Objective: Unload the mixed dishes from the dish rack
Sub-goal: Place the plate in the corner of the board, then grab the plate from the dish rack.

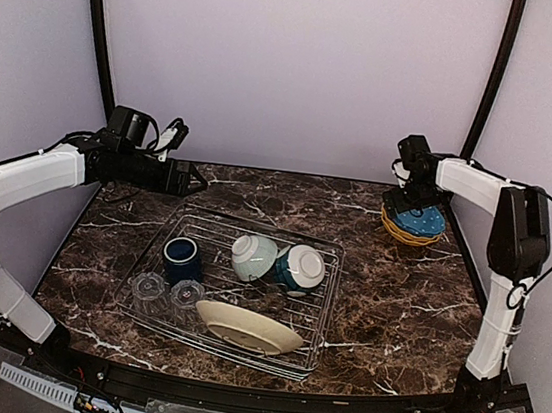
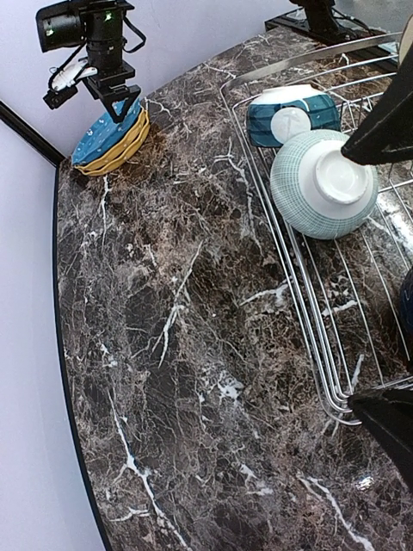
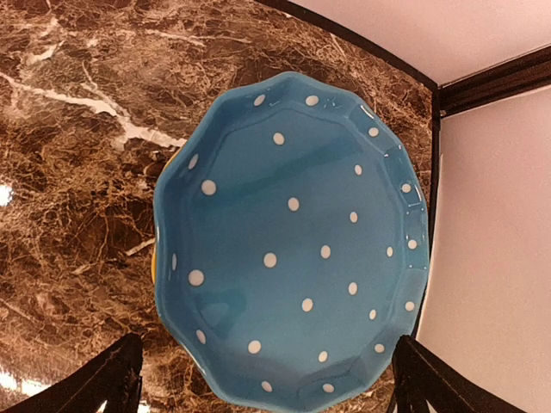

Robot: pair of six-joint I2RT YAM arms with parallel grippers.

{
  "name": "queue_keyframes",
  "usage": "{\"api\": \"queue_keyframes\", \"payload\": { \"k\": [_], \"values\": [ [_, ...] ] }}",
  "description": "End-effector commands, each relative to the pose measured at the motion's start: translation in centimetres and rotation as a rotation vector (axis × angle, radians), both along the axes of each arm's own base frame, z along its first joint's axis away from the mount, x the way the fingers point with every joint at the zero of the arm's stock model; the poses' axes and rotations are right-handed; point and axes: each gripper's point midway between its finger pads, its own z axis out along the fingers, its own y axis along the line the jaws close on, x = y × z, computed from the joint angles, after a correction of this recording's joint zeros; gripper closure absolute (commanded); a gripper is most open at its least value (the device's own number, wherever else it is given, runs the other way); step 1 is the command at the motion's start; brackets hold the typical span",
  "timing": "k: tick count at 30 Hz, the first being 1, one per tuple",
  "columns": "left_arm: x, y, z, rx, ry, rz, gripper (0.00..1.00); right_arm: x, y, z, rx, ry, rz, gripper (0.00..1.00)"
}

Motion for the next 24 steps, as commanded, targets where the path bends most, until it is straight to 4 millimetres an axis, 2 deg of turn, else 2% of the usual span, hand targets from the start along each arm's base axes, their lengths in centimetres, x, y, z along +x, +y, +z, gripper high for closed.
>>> {"api": "queue_keyframes", "payload": {
  "k": [1, 3, 5, 7, 12, 15, 19, 24],
  "values": [
    [0.0, 0.0, 1.6, -0.023, -0.025, -0.002, 0.11, -0.8, 0.4, 1.6, 0.073, -0.037, -0.004, 0.01],
    [0.0, 0.0, 1.5, -0.024, -0.022, -0.003, 0.11, -1.3, 0.9, 2.0, 0.115, -0.040, 0.005, 0.01],
    [0.0, 0.0, 1.6, -0.026, -0.024, -0.004, 0.11, -2.1, 2.4, 2.4, 0.208, -0.034, 0.040, 0.01],
    [0.0, 0.0, 1.7, -0.025, -0.026, -0.002, 0.11, -3.1, 4.4, 3.2, 0.329, -0.041, 0.095, 0.01],
    [0.0, 0.0, 1.8, -0.030, -0.027, -0.004, 0.11, -7.1, 9.6, 6.1, 0.645, -0.057, 0.268, 0.01],
    [-0.1, -0.1, 1.6, -0.033, -0.020, -0.006, 0.11, -10.1, 12.4, 8.0, 0.772, -0.067, 0.390, 0.01],
    [0.0, -0.3, 1.5, -0.042, -0.012, -0.012, 0.11, -15.2, 16.9, 10.2, 0.873, -0.053, 0.614, 0.01],
    [0.0, -0.4, 1.3, -0.047, -0.002, -0.015, 0.11, -23.1, 22.4, 11.9, 0.941, 0.040, 0.907, 0.01]
  ]
}}
